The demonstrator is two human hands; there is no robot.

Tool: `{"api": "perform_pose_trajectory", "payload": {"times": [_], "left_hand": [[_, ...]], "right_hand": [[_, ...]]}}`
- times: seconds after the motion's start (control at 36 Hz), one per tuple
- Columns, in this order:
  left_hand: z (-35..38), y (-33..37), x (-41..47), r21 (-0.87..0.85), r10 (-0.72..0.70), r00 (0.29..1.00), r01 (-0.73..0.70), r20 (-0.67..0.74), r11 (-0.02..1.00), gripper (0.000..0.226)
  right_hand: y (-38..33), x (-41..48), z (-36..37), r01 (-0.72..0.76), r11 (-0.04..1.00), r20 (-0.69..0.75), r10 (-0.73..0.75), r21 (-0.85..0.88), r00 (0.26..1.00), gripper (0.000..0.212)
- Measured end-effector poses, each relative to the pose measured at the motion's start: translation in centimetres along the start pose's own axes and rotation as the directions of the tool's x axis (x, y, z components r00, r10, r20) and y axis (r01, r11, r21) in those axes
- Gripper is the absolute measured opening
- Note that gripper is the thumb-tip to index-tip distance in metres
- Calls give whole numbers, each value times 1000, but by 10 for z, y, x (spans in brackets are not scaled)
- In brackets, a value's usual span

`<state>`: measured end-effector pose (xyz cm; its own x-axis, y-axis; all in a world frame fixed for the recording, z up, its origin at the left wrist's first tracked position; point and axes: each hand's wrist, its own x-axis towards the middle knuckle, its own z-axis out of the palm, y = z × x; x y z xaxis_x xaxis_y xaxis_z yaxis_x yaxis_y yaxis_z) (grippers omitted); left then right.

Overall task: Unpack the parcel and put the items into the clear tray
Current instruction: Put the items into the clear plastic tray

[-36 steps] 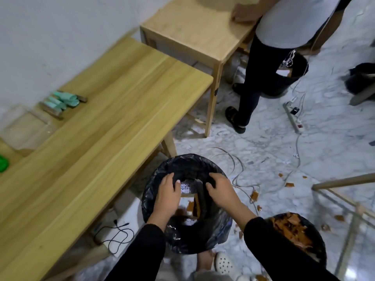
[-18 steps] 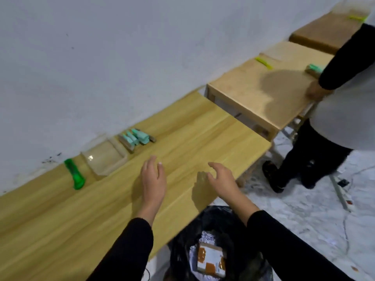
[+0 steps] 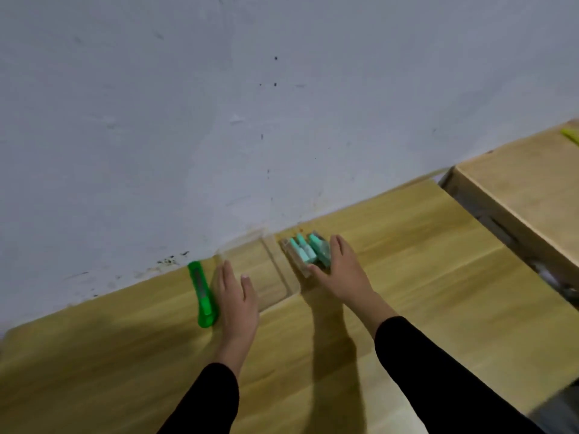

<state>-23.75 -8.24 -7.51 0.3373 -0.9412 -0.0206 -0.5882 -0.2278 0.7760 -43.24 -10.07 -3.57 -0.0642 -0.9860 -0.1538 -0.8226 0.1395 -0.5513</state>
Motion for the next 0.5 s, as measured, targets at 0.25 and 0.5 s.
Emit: {"api": "perform_pose_trajectory", "payload": {"times": [0.25, 0.5], "left_hand": [[3, -11, 14, -120, -27, 1000, 27, 4, 992, 49], [-1, 0, 6, -275, -51, 997, 64, 54, 959, 51]], "right_hand": [[-9, 34, 33, -7, 965, -18, 2, -261, 1000, 97], [-17, 50, 39, -82, 943, -53, 68, -322, 996, 92]]}}
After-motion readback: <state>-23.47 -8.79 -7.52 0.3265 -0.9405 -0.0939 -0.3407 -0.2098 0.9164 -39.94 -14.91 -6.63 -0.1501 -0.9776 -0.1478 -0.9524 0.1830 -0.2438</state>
